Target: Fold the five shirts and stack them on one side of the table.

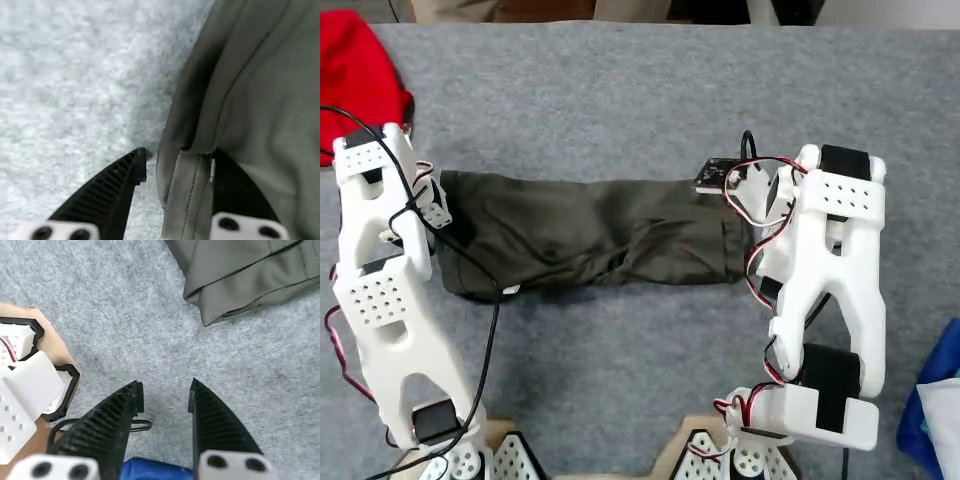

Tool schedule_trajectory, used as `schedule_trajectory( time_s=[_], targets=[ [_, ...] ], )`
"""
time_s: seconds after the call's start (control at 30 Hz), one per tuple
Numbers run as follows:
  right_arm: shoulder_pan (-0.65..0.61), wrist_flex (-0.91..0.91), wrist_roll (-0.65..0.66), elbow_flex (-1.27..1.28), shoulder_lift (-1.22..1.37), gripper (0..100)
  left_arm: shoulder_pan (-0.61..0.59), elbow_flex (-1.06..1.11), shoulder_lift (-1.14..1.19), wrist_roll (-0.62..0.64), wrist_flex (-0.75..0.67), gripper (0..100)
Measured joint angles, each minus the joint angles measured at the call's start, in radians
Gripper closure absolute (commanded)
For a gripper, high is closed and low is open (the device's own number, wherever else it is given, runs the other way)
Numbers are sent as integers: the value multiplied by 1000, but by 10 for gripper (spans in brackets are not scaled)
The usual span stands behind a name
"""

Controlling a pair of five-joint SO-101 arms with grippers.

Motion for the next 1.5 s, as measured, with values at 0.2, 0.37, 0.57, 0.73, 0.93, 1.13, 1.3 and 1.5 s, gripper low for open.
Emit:
schedule_trajectory(
  time_s=[0.2,0.37,0.57,0.73,0.93,1.13,1.3,1.5],
  targets=[
    [0,0,0,0,0,831,11,-21,44,2,0,973],
    [0,0,0,2,-25,831,14,-37,57,2,28,981],
    [0,5,0,2,-117,832,-41,-130,71,0,72,981],
    [0,6,0,2,-138,832,-206,-298,80,-71,127,981],
    [0,6,0,2,-138,832,-301,-390,80,-118,133,981],
    [0,6,0,34,-138,832,-292,-393,80,-104,133,981],
    [0,6,0,94,-138,832,-189,-381,80,3,133,981],
    [71,6,0,110,-138,832,3,-299,31,112,133,981]
  ],
)
